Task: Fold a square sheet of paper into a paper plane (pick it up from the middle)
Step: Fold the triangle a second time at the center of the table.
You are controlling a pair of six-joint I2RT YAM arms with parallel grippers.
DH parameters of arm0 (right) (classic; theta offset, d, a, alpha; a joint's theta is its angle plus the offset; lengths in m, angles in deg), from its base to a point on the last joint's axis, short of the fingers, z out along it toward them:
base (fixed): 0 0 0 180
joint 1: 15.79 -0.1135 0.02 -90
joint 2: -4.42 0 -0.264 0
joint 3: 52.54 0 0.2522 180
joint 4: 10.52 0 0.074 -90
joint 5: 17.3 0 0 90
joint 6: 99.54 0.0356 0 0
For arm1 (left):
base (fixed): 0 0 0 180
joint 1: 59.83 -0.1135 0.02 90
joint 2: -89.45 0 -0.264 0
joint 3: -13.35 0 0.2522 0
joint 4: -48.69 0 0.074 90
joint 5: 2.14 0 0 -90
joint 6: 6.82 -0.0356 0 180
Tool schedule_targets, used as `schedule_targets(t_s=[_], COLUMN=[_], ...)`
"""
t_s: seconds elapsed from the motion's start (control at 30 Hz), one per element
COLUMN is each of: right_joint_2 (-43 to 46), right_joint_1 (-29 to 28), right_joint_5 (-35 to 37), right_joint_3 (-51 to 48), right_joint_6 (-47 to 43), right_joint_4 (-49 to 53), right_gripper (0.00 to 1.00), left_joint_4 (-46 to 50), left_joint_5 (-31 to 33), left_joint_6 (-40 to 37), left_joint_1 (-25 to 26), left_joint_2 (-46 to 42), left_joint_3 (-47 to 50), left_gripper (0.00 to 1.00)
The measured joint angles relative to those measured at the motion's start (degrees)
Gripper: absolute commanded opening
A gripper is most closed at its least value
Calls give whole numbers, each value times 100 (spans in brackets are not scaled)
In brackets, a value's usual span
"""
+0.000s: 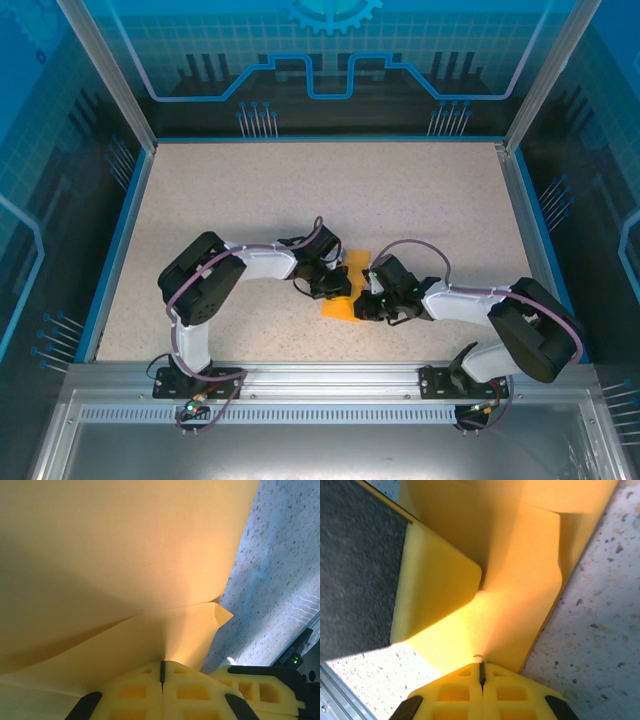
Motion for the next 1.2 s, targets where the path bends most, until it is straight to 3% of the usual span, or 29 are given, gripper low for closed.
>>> schedule_targets(t_s=[1.0, 1.2], right_joint_2=[74, 76], right_joint_1=[0, 0], right_joint_5=[170, 166], right_joint_3=[39, 50], right_joint_6=[-162, -203], right_joint_4=[173, 221], right_gripper=[0, 0], left_joint_4=[33, 190], left_joint_5=[-179, 46], left_joint_6=[-726, -837], left_joint_1=[-887, -1029], left_joint_2=[46, -55], left_joint_3=[-4, -26], left_gripper=[7, 10])
